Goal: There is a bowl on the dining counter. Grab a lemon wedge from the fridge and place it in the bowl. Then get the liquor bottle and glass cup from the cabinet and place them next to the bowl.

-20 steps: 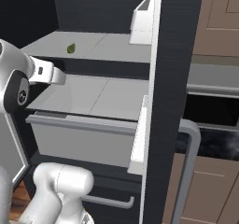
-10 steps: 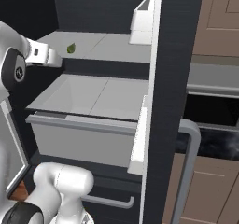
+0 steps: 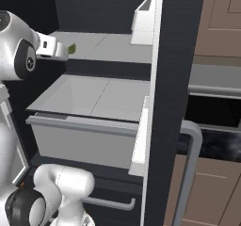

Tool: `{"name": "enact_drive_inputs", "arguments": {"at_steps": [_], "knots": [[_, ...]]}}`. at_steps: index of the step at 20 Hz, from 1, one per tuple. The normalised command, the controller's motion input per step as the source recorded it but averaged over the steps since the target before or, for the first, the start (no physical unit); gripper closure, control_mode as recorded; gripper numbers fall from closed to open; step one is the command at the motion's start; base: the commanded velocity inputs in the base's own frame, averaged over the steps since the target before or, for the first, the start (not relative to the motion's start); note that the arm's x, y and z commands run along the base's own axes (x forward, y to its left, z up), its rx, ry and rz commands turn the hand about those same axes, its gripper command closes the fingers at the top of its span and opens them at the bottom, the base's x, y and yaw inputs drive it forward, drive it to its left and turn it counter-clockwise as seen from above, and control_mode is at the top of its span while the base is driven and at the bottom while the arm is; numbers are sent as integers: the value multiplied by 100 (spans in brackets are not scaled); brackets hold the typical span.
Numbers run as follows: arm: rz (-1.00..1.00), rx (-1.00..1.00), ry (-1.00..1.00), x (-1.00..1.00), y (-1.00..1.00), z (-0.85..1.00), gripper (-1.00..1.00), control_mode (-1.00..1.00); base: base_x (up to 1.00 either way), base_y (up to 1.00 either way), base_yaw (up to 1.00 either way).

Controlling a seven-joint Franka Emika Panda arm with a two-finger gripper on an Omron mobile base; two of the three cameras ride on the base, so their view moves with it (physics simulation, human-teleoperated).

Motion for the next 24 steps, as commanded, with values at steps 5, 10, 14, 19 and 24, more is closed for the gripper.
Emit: {"name": "enact_drive_inputs", "arguments": {"at_steps": [5, 10, 14, 19, 24], "knots": [[0, -1, -4, 38, 0, 0, -100, -100, 0, 0, 0], [0, 0, 0, 36, 0, 0, -100, -100, 0, 0, 0], [0, 0, 0, 36, 0, 0, -100, -100, 0, 0, 0], [0, 0, 0, 32, 0, 0, -100, -100, 0, 0, 0], [0, 0, 0, 27, 0, 0, -100, -100, 0, 0, 0]]}}
